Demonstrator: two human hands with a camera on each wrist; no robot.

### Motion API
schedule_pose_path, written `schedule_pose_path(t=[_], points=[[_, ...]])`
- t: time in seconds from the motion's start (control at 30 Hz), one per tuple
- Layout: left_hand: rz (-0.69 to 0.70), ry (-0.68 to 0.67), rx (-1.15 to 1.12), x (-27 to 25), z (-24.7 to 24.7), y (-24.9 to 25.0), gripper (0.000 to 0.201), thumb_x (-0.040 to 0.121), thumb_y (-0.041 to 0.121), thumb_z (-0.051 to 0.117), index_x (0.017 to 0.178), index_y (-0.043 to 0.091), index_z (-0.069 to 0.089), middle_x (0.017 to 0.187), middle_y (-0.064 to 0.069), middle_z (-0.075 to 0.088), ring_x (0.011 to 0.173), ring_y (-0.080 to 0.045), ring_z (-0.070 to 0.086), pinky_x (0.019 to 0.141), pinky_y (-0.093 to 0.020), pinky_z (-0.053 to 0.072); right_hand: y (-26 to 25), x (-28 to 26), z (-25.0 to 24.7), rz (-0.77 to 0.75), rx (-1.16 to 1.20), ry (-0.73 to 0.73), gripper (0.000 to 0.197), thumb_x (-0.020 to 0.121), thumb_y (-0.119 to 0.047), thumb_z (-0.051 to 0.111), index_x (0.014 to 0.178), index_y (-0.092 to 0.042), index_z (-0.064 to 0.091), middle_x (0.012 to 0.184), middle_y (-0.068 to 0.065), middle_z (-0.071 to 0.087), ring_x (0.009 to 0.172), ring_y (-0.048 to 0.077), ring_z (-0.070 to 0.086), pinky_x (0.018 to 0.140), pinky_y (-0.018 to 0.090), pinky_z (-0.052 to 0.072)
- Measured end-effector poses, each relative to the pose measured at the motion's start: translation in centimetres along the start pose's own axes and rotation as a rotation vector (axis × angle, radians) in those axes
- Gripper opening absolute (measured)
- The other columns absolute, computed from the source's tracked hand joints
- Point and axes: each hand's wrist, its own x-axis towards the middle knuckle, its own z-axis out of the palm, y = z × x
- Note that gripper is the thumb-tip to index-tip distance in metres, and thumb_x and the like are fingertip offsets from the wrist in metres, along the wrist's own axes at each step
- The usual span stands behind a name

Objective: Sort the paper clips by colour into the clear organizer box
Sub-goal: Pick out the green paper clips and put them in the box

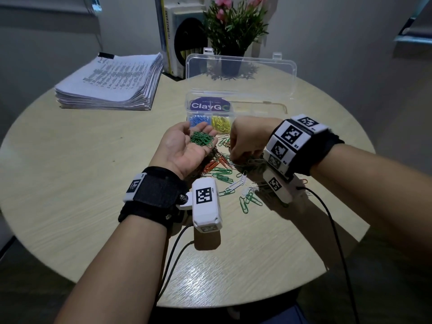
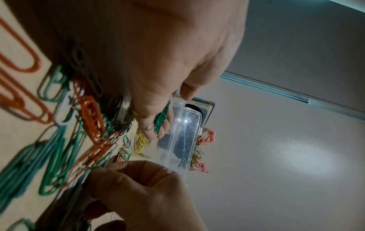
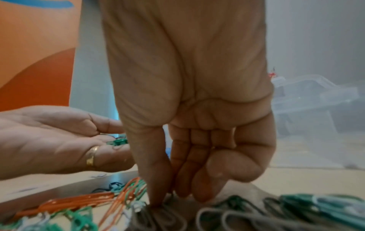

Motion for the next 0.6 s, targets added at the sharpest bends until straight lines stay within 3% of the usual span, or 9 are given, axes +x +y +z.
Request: schedule_pose_path(t=[0.1,0.17,0.27,0.3,0.33,0.43,0.5,0.6], points=[[0.005,0.004,-0.018,0.0,-0.1,0.2,0.036,0.1,0.021,0.03,0.092,-0.005,0.054,0.091,-0.017,0.054,0.087,-0.026,0.053,0.093,-0.039,0.041,0.1,0.3,0.3,-0.004,0.016,-0.018,0.03,0.083,-0.023,0.071,0.106,-0.004,0.07,0.09,0.007,0.065,0.075,0.018,0.058,0.051,0.02,0.047],[0.006,0.005,-0.019,0.0,-0.1,0.2,0.035,0.1,0.021,0.031,0.092,-0.005,0.054,0.091,-0.017,0.054,0.088,-0.026,0.053,0.093,-0.038,0.04,0.4,0.6,0.4,-0.003,0.024,-0.031,0.026,0.083,-0.023,0.069,0.102,-0.005,0.07,0.087,0.006,0.064,0.074,0.018,0.057,0.055,0.023,0.048],[0.005,0.002,-0.009,-0.1,0.0,0.3,0.035,0.1,0.022,0.032,0.092,-0.004,0.055,0.091,-0.016,0.055,0.087,-0.026,0.054,0.091,-0.038,0.042,1.1,1.1,0.2,0.033,0.092,-0.025,0.022,0.079,-0.019,0.07,0.094,-0.004,0.071,0.08,0.008,0.065,0.068,0.019,0.057,0.069,0.036,0.056],[0.006,0.005,-0.005,-0.1,0.0,0.4,0.036,0.1,0.022,0.032,0.091,-0.004,0.055,0.091,-0.016,0.055,0.086,-0.026,0.054,0.092,-0.038,0.041,1.3,1.2,0.0,0.047,0.122,0.004,0.02,0.077,-0.015,0.07,0.092,-0.002,0.071,0.074,0.008,0.064,0.063,0.019,0.055,0.067,0.038,0.055],[0.008,0.01,-0.003,-0.1,-0.1,0.5,0.036,0.1,0.022,0.031,0.091,-0.004,0.055,0.091,-0.017,0.055,0.086,-0.027,0.054,0.094,-0.039,0.04,1.4,1.3,-0.3,0.052,0.14,0.043,0.019,0.075,-0.011,0.068,0.089,0.0,0.072,0.068,0.007,0.061,0.056,0.018,0.053,0.061,0.035,0.053],[0.015,0.016,-0.009,0.0,-0.1,0.6,0.039,0.101,0.023,0.03,0.093,-0.006,0.055,0.093,-0.018,0.056,0.088,-0.029,0.055,0.096,-0.04,0.039,1.3,1.5,-0.6,0.014,0.133,0.105,0.017,0.078,-0.005,0.063,0.092,-0.006,0.072,0.061,0.001,0.058,0.048,0.011,0.048,0.04,0.012,0.04],[0.016,0.016,-0.009,0.0,-0.1,0.6,0.039,0.101,0.023,0.03,0.094,-0.006,0.055,0.094,-0.019,0.056,0.089,-0.03,0.056,0.096,-0.041,0.039,1.0,1.7,-0.5,-0.036,0.096,0.119,0.022,0.079,-0.005,0.063,0.099,-0.01,0.072,0.068,-0.001,0.06,0.054,0.01,0.051,0.036,0.011,0.037],[0.02,0.021,-0.003,0.0,-0.1,0.5,0.039,0.101,0.023,0.03,0.094,-0.006,0.055,0.095,-0.019,0.056,0.09,-0.03,0.056,0.095,-0.041,0.039,0.9,2.3,0.0,-0.062,0.025,0.128,0.027,0.078,-0.006,0.066,0.103,-0.014,0.074,0.079,0.0,0.061,0.07,0.014,0.054,0.047,0.016,0.037]])
